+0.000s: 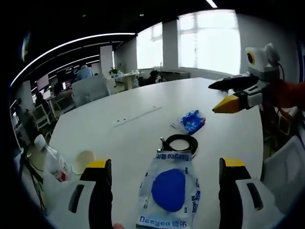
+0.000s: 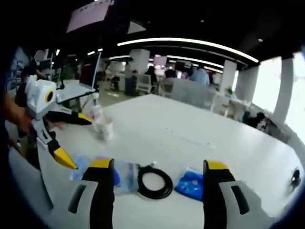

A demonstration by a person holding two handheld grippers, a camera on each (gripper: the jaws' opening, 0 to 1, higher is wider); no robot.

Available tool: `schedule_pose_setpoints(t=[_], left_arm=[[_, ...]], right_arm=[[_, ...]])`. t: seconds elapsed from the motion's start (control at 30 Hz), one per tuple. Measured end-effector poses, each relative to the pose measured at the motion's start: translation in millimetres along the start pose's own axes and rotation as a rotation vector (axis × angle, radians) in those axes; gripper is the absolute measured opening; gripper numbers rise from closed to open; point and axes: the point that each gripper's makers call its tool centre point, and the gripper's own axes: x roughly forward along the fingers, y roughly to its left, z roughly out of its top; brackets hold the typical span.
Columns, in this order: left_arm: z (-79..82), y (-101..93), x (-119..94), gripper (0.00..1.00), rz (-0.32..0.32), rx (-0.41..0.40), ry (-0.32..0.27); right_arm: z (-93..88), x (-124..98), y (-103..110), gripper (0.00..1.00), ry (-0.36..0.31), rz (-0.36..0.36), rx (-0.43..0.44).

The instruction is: Arrange the tabletop items into an orderly group along one side of the table until the central work area is clear of visible clutter.

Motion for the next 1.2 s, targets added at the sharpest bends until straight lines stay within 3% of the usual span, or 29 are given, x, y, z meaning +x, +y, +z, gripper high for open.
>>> schedule_pose_setpoints(t=[0.2, 0.7, 1.2], left_arm=[[-11.8, 1.0, -5, 0.90, 0.018, -0.013, 0.008], [-34.8, 9.7, -22, 0.88, 0.085, -0.014, 0.024], [-59.2, 12.5, -35, 0.86, 0.139, -0.061, 0.061]], right_arm=[[-13.0, 5, 12, 0.50, 0.030, 0.039, -0.021], [-23.6, 22, 34, 0.29, 0.078, 0.128, -0.117], [-39.7, 34, 47, 0.26, 0.131, 0.204, -0.169]])
